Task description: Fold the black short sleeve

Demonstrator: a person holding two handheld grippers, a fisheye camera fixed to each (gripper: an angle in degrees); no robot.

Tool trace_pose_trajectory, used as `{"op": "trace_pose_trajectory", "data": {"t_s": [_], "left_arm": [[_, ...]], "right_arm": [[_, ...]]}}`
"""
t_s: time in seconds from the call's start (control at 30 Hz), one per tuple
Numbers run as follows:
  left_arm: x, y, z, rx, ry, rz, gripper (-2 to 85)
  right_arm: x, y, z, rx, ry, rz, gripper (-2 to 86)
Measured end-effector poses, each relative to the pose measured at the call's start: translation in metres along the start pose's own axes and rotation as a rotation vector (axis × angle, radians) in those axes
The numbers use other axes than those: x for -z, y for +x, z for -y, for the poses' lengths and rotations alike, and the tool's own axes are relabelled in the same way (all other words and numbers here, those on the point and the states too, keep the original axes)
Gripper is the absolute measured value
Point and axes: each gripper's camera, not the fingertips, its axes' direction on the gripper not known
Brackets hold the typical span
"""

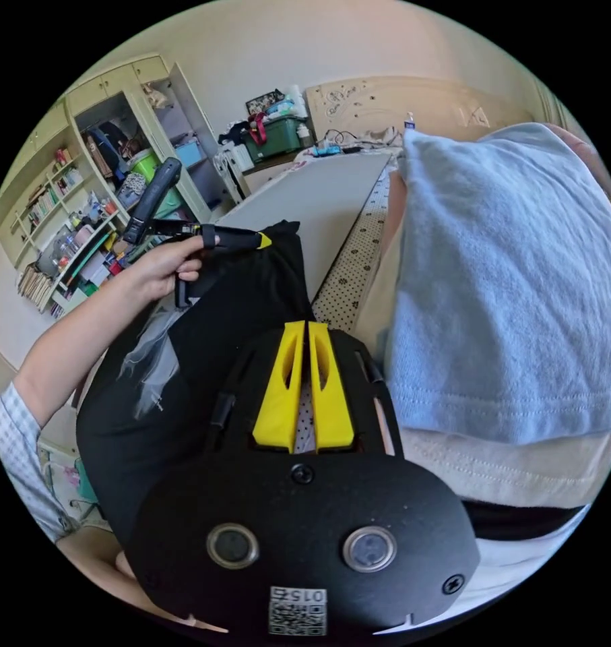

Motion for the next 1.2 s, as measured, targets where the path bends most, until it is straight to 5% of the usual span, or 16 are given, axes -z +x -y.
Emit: {"op": "trace_pose_trajectory", "data": {"t_s": [0.17, 0.27, 0.6, 0.97, 1.2], "left_arm": [[0.065, -0.004, -0.045, -0.079, 0.048, -0.185, 9.8], [0.117, -0.013, -0.106, -0.133, 0.103, -0.301, 9.6], [0.120, -0.016, -0.176, -0.204, -0.032, -0.111, 7.3], [0.174, -0.044, -0.218, -0.163, 0.104, -0.228, 0.1], [0.177, -0.046, -0.232, -0.179, 0.014, -0.220, 0.1]], "right_arm": [[0.088, -0.062, -0.011, 0.223, 0.126, 0.215, 7.3], [0.099, -0.114, -0.018, 0.324, 0.028, 0.127, 8.8], [0.121, -0.145, -0.003, 0.291, -0.025, 0.008, 2.4], [0.212, -0.174, 0.020, 0.402, 0.003, 0.016, -0.7], [0.255, -0.181, 0.026, 0.431, -0.022, -0.067, -0.9]]}}
